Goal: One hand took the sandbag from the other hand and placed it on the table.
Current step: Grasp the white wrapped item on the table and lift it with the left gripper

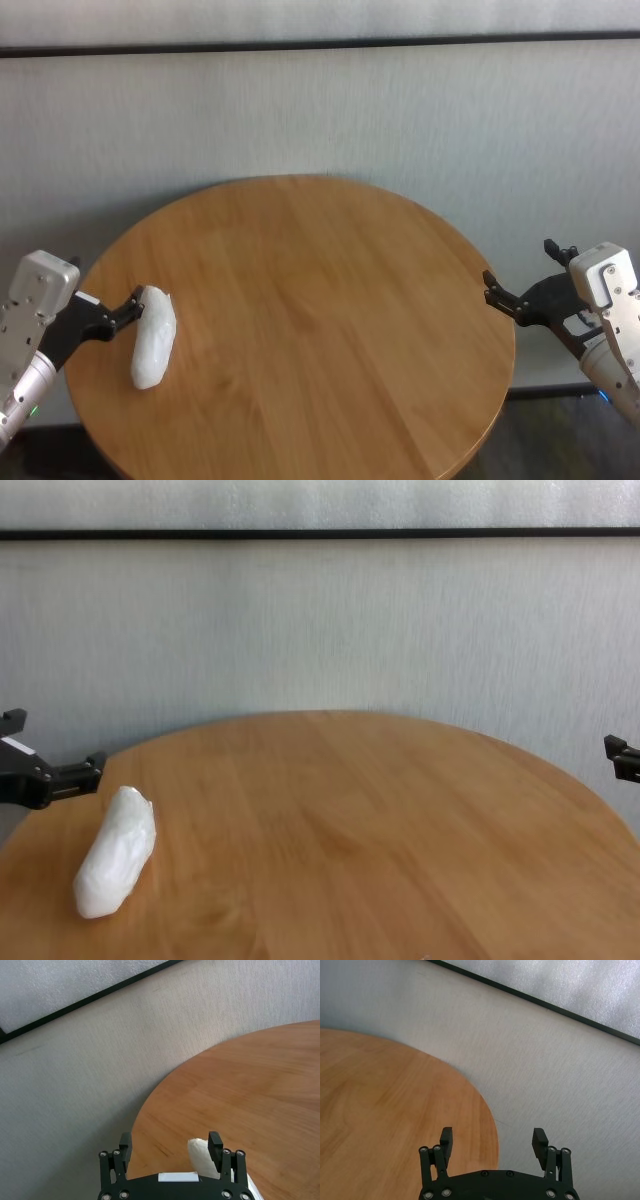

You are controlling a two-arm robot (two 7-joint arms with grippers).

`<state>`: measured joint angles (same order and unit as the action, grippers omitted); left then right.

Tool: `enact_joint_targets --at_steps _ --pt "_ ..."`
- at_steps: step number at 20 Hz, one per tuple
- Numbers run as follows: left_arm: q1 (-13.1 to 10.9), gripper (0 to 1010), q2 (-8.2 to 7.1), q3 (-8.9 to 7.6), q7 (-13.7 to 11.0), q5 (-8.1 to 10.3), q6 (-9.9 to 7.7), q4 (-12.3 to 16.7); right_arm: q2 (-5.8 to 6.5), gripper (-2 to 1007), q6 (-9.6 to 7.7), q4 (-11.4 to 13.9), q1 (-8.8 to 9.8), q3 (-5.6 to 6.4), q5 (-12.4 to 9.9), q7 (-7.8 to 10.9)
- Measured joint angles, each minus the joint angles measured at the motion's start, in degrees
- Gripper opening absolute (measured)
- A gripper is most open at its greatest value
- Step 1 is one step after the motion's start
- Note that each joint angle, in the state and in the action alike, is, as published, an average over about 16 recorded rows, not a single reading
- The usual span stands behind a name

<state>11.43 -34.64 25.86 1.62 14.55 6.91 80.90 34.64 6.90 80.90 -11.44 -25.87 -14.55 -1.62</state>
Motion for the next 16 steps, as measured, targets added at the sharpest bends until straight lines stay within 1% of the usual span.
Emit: enact_joint_targets --at_steps 16 --pt "0.00 1001 0.00 0.00 0.00 0.00 0.00 0.00 0.00 1001 0.00 0.00 0.00 0.00 0.00 0.00"
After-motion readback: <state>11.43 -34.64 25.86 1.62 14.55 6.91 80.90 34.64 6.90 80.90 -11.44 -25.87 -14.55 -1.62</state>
